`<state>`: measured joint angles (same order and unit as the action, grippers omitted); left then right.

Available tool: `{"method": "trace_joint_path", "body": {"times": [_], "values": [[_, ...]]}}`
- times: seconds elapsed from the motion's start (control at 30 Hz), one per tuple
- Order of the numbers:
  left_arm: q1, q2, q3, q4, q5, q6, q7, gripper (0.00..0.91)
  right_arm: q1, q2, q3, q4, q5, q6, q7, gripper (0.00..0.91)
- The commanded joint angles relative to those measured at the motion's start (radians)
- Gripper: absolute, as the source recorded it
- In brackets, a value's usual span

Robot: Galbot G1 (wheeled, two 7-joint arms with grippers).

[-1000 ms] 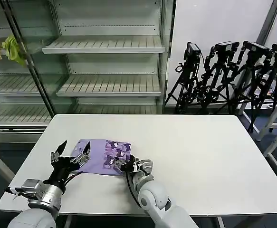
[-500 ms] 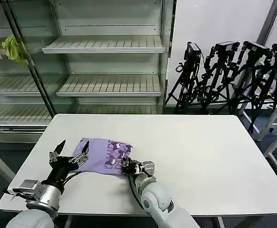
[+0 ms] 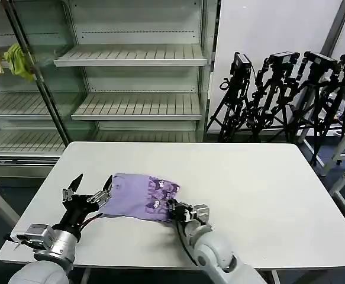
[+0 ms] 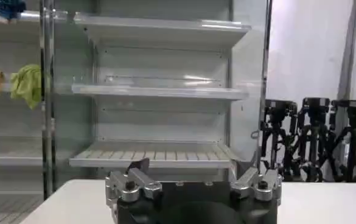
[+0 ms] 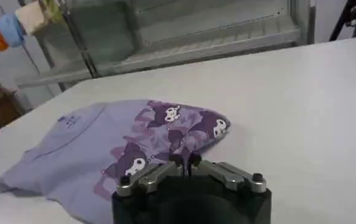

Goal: Fold and organize the clothes.

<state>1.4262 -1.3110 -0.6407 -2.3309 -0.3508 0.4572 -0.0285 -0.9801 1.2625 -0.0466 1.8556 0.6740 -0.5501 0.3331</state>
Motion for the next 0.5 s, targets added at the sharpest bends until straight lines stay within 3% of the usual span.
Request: {"method": "trace_joint_path", "body": {"times": [0.03,0.23,0.5], "values": [[-0.003,-0.002,0.017,-0.002,0.006,0.002,0.0,0.907,-0.096,-0.299,0.083,0.201,0.06,-0.006,0.008,0.0],[-0.005,-0.002,0.033,-0.004,0.01,0.002,0.0,0.907,-0.148,-0.458,0.157,0.308,0.091,-0.022,0.052,0.0],[-0.012,-0.004,0.046,0.0,0.013,0.002,0.0,0.907,-0.137,-0.558,0.202,0.354,0.101,-0.028,0.087,0.0]]}}
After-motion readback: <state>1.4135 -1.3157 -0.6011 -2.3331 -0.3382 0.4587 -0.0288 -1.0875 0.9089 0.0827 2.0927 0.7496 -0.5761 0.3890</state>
